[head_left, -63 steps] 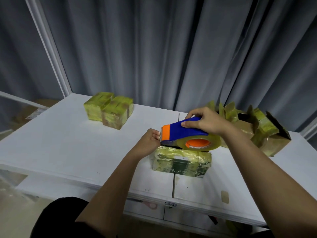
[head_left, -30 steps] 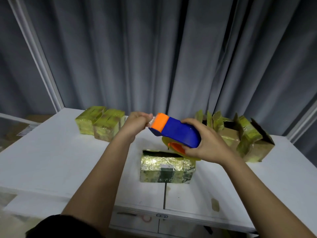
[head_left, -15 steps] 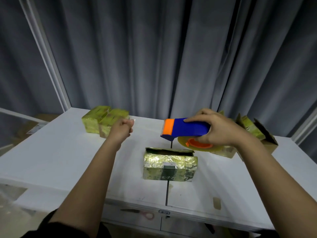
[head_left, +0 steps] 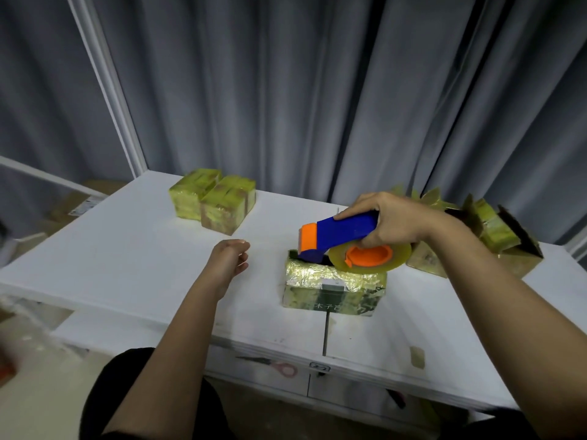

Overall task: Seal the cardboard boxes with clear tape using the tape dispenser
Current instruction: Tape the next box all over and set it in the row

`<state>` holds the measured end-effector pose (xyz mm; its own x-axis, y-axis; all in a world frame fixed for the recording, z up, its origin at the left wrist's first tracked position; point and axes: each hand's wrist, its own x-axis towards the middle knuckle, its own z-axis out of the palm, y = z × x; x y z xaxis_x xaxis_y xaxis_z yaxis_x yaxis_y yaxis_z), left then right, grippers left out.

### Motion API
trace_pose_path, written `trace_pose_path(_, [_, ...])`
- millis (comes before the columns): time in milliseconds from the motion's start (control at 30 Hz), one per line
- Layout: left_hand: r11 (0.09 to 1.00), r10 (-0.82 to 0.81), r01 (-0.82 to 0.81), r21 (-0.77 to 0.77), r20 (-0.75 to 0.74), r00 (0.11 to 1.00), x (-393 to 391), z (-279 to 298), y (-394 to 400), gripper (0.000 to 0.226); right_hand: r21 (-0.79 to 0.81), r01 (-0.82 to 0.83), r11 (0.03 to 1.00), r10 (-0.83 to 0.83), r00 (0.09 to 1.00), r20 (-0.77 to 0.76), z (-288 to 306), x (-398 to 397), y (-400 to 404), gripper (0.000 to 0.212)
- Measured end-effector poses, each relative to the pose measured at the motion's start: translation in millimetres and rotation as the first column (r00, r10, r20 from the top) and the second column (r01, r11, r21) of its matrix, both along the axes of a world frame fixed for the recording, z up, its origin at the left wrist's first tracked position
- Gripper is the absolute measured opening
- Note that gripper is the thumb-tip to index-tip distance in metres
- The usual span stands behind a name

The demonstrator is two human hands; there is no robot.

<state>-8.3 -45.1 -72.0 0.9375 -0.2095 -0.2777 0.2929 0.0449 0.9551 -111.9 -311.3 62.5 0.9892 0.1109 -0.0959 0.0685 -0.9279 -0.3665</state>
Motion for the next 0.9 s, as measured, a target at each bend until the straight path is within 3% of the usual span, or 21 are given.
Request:
trace_pose_path(400, [0.999, 0.029, -0.028, 0.040, -0.013, 0.999, 12.1, -27.8, -4.6, 0.012, -0.038, 0.004, 0.999, -0.005, 0.999, -0.033, -38.7, 16.6, 4.8, 0.057])
trace_pose_path(633, [0.995, 0.058, -0.062, 0.083, 0.039, 0.998, 14.2, -40.2, -13.5, 0.031, -0.002, 0.030, 1.000, -0.030, 0.999, 0.012, -45.7, 8.7, 2.1, 0.058])
trace_pose_path(767, [0.988, 0.079, -0.089, 0.127, 0.083, 0.993, 13.4, -43.8, -23.2, 0.022, 0.104, 0.111, 0.988, -0.115, 0.993, 0.035, -50.8, 6.2, -6.7, 0.056])
trace_pose_path(900, [0.987, 0.113, -0.119, 0.109, 0.063, 0.992, 14.1, -45.0, -29.9, 0.024, 0.073, 0.124, 0.990, -0.124, 0.992, -0.003, -48.4, 13.7, -5.2, 0.054])
